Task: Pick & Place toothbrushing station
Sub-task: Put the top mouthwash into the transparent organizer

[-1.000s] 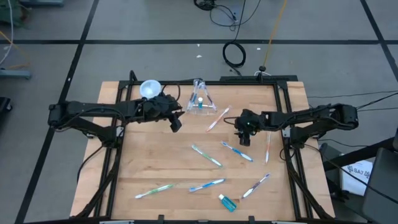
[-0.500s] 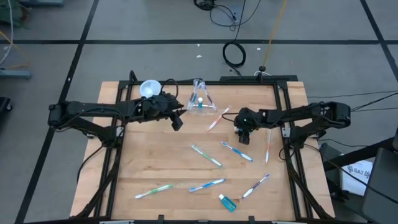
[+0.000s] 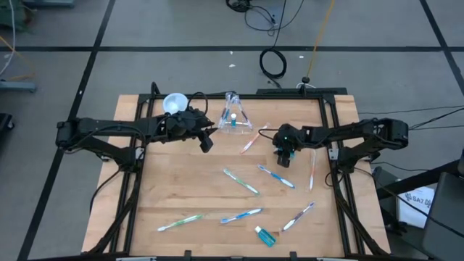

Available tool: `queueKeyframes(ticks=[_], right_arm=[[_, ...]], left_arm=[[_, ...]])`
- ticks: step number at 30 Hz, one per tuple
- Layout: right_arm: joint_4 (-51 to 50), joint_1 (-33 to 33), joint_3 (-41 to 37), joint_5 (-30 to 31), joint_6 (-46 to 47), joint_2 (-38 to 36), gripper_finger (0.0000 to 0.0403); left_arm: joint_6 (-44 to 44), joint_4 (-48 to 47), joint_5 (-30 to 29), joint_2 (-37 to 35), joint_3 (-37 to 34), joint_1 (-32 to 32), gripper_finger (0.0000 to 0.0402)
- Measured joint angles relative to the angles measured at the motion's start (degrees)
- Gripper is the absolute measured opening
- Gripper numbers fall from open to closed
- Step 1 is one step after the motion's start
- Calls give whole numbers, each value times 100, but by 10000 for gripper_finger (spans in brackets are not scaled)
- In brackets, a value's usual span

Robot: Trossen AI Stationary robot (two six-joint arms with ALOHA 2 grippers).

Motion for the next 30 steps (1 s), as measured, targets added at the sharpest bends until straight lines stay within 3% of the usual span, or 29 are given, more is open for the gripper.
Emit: queueKeyframes(ticks=[6, 15, 19, 24, 30], right_arm=[[322, -77, -25, -61, 372, -58, 95], [1524, -81, -31, -589, 415, -297, 95], [2868, -81, -24, -614, 530, -337, 95], [4891, -106, -17, -1218, 532, -337, 95], [6375, -110, -17, -1325, 498, -318, 95]], left_arm=[[-2, -24, 0, 0, 0, 0, 120], [-1, -26, 2, 0, 0, -6, 120], [-2, -22, 2, 0, 0, -7, 120], [-2, -17, 4, 0, 0, -7, 120], [7, -2, 2, 0, 0, -7, 120]])
